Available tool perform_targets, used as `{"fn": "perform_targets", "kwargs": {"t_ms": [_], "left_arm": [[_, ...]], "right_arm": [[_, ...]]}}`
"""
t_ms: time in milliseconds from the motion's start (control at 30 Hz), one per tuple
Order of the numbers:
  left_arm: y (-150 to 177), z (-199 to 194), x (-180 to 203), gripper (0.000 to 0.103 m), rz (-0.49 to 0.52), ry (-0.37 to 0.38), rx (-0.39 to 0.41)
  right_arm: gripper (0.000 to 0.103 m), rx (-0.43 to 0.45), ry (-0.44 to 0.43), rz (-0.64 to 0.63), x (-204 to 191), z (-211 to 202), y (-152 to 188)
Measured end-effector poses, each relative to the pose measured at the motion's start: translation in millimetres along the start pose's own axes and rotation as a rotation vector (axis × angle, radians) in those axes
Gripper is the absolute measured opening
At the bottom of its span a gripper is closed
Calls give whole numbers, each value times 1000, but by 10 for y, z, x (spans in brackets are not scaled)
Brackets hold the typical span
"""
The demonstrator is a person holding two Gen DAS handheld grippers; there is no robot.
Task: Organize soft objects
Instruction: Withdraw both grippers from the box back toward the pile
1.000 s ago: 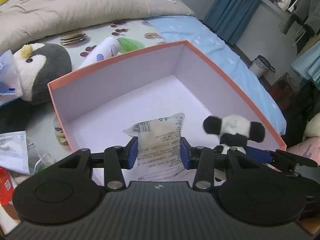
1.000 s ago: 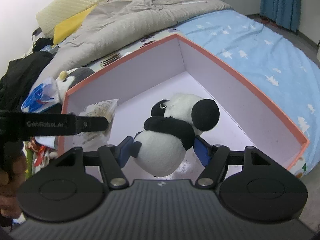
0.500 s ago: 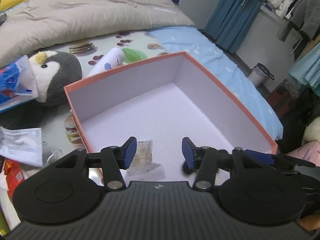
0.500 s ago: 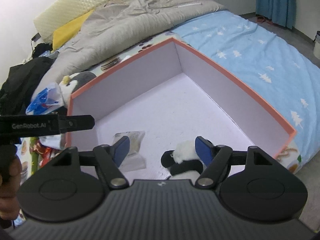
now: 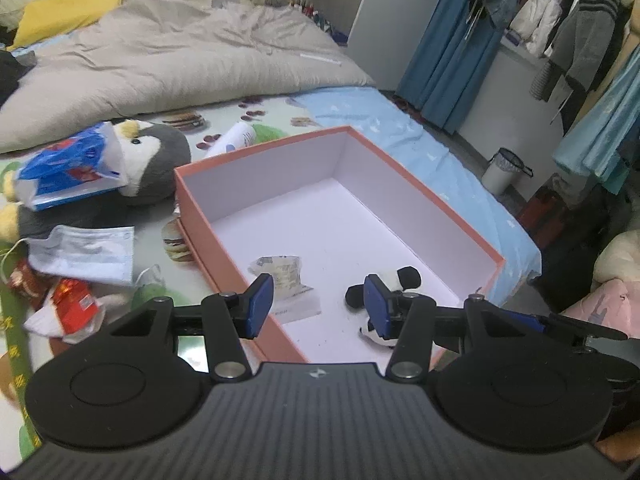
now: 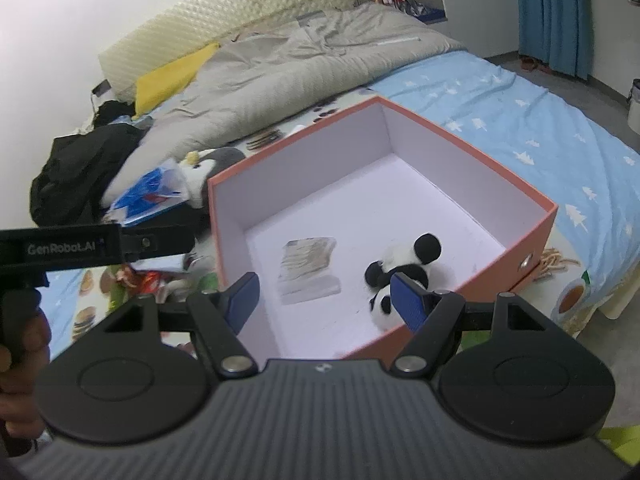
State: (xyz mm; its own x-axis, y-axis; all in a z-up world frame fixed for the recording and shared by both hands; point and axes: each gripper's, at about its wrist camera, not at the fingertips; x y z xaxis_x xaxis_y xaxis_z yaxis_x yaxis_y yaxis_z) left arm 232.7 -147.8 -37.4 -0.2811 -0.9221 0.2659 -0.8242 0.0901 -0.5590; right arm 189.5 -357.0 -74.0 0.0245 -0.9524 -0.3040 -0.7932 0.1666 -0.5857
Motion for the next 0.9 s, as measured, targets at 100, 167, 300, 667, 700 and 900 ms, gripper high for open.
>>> {"fn": "perform_targets", "kwargs": {"t_ms": [100,167,300,667,700,900], "left_arm": [[160,-203,-16,56,-6,-5,22],[282,-349,-37,56,-12,-1,37],[493,-569,-88,56,-15,1,50],[925,-1033,-293,56,-53,-29,92],[960,-1070,-319,56,-61,-34,97],[1149,-1247,-451,56,-110,-57,121]], "right_arm": [[74,17,-8,-12,-99,-137,123],[74,26,-11,-24,-165,-217,199],[74,45,-14,-38,-282,-363,355],[74,52,-46,-99,-606,-546,685],[74,53,-52,-107,-639,-553,695],[75,58,-83,-142,-806,-586,755]]}}
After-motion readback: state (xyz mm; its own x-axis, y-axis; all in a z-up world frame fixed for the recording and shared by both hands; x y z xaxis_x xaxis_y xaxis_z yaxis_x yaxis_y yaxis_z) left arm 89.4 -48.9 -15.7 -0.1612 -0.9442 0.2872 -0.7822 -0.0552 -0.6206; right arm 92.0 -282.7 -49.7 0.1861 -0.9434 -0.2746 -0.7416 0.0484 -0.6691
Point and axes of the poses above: each gripper's, at about its wrist camera, not at the fingertips, and z roughly the way its jaws point, x to its right, y to its underside, and after that the axes turned 8 degrees about -x, right-handed
